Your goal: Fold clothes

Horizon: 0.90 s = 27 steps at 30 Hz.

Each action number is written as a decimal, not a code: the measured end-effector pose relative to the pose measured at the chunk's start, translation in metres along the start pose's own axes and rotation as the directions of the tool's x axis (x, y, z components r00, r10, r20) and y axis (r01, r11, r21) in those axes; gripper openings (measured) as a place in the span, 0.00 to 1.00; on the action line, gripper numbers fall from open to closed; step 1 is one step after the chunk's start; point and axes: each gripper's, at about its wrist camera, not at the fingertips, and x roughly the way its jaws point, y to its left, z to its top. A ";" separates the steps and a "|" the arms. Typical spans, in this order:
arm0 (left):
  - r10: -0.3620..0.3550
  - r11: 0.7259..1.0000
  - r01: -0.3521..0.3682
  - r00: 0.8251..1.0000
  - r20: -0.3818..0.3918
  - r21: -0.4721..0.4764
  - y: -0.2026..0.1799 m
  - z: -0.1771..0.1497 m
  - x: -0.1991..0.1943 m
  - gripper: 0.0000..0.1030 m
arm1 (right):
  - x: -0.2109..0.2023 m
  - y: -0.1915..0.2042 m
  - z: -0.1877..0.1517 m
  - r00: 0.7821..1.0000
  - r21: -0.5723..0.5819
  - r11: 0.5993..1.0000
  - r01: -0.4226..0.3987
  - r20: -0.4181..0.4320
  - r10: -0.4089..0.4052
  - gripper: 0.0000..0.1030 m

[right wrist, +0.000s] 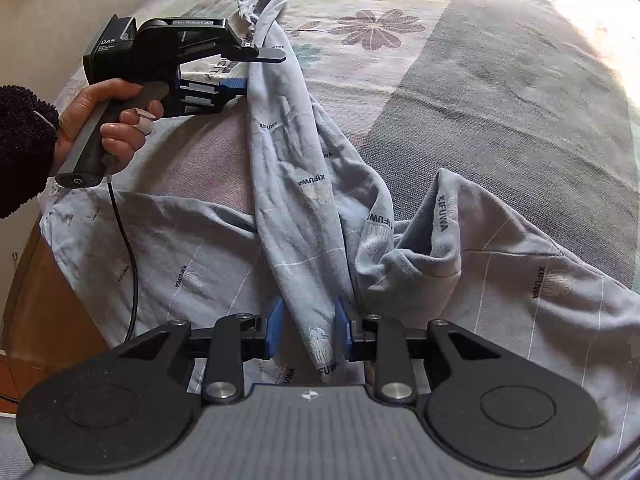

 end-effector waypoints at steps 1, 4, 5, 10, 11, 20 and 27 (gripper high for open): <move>-0.004 1.000 0.005 1.000 0.006 -0.010 0.002 -0.001 0.000 0.09 | 0.000 0.000 0.000 1.000 -0.001 1.000 0.002 0.000 -0.002 0.33; 0.001 0.999 0.000 1.000 0.012 -0.044 0.003 -0.002 0.000 0.09 | -0.002 0.001 -0.001 1.000 -0.003 1.000 0.010 0.003 -0.010 0.34; 0.007 0.998 -0.007 1.000 0.006 -0.068 0.002 0.000 0.000 0.09 | -0.003 0.002 -0.001 1.000 -0.003 1.000 0.012 0.004 -0.012 0.34; 0.078 0.995 -0.079 0.996 -0.034 -0.058 -0.017 -0.002 -0.009 0.06 | -0.007 0.003 -0.003 1.000 -0.007 1.000 0.025 0.008 -0.025 0.34; 0.085 0.995 -0.087 0.996 -0.038 -0.045 -0.021 -0.003 -0.012 0.03 | -0.007 0.004 -0.003 1.000 -0.007 1.000 0.028 0.009 -0.028 0.34; 0.067 0.996 -0.067 0.998 -0.003 0.060 -0.053 -0.012 -0.043 0.01 | -0.013 0.014 -0.014 0.998 0.004 0.998 0.059 0.025 -0.059 0.34; 0.109 0.990 -0.111 0.994 0.025 0.086 -0.069 -0.021 -0.082 0.01 | -0.026 0.031 -0.033 0.988 -0.114 0.981 0.157 0.013 -0.156 0.34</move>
